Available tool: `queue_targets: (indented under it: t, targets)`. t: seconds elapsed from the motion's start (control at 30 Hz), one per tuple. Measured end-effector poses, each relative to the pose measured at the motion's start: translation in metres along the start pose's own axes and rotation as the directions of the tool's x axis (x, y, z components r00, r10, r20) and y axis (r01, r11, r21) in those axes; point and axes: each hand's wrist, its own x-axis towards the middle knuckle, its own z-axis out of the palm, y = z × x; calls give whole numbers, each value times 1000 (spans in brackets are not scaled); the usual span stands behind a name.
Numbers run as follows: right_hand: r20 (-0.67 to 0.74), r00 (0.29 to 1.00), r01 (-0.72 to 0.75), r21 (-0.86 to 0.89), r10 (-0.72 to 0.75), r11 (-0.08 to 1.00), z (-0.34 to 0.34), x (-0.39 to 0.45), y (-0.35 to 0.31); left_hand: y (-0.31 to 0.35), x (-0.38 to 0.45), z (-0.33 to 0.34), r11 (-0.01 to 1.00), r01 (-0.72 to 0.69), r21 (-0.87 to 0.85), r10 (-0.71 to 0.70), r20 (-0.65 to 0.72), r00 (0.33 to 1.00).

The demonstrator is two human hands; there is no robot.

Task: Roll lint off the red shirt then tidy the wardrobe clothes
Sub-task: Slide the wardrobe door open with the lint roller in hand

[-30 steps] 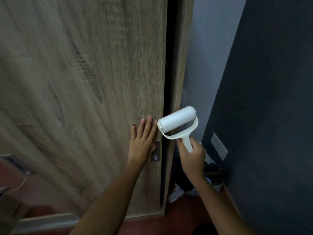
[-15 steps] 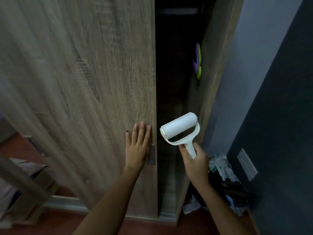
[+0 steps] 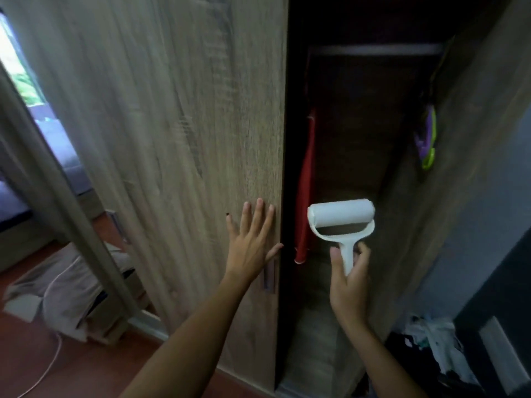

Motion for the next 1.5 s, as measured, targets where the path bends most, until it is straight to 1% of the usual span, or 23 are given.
queue_targets:
  t: [0.1,0.23,0.33,0.47,0.7,0.87,0.97,1.07,1.5]
  targets:
    - [51,998,22,1,-22,1000,23,2,-2,-6,-2,2,999,47,3,-47,-24,999]
    - [129,989,77,-65,-68,995,44,5,-2,-20,0,1,996,92,-3,-92,-31,995]
    - [162,982,119,-113,-100,986,60,8,-5,-39,-1,-1,994,108,-4,-108,-28,994]
    - [189,980,69,-53,-58,996,86,14,-15,-64,1,-3,986,160,-38,-161,-19,987]
    - [233,972,10,-148,25,989,134,23,-22,-118,4,-4,974,229,-6,-228,50,972]
    - [291,956,5,-161,42,987,166,21,-37,-150,6,-10,951,306,39,-308,79,948]
    - [337,939,-15,-172,73,985,180,16,-41,-170,6,-12,946,323,44,-325,101,940]
    - [376,925,2,-152,56,988,190,10,-39,-186,7,-14,945,324,45,-327,108,939]
    - [388,919,-4,-177,74,984,215,8,-33,-233,8,-13,920,393,-2,-390,112,914]
